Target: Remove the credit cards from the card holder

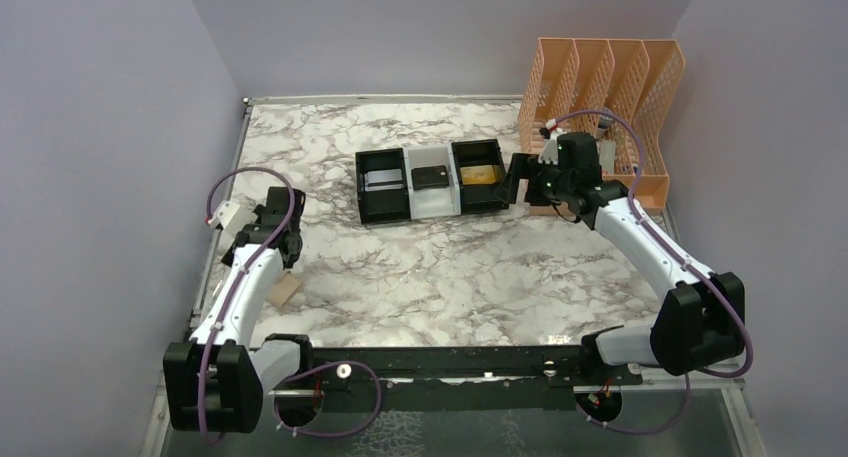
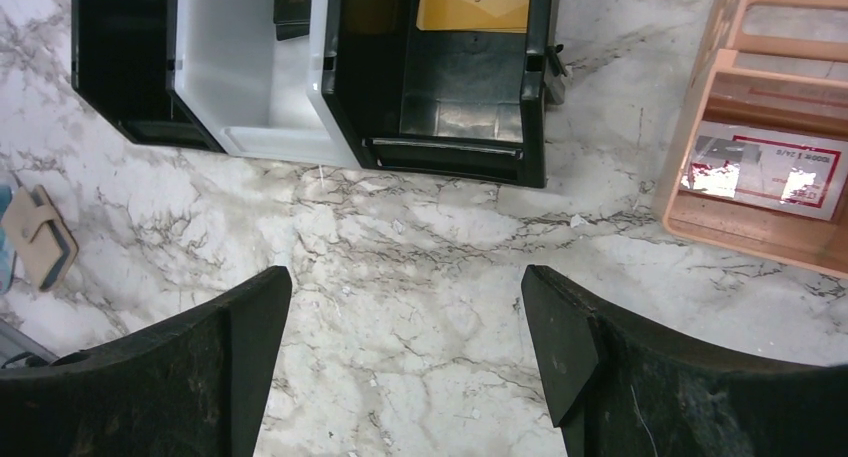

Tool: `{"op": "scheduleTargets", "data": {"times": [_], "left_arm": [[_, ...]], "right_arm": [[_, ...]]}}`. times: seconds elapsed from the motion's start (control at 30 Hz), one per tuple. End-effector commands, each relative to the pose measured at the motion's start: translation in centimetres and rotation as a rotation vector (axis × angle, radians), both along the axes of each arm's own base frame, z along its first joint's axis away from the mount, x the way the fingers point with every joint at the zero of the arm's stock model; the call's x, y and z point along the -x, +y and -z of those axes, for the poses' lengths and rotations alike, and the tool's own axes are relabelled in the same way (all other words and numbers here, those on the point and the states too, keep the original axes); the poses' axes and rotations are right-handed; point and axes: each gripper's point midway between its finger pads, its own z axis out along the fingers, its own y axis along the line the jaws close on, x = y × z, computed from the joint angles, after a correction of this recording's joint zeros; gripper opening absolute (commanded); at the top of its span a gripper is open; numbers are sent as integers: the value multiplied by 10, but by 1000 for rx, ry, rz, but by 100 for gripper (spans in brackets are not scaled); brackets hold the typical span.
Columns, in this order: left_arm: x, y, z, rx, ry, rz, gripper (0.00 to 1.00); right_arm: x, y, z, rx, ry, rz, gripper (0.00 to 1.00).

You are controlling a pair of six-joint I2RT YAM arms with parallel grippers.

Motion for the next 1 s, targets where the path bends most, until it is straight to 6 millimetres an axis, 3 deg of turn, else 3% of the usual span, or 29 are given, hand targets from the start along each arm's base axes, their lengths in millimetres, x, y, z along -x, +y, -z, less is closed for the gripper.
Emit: {"op": "scheduleTargets", "data": {"times": [0.0, 0.2, 0.4, 0.63, 0.97], "left_arm": [[37, 29, 16, -63, 80, -191, 88], [33, 39, 40, -60, 177, -193, 92], [16, 31, 64, 21, 181, -131, 92], [18, 18, 90, 102, 198, -104, 92], [22, -14, 107, 266, 175, -36, 73]], "right_arm": [[3, 8, 3, -29, 23, -40, 87], [3, 8, 2, -25, 23, -41, 87], [4, 6, 4, -17, 27, -40, 87], [4, 7, 9, -16, 38, -41, 87], [3, 6, 16, -11, 55, -33, 87]]}}
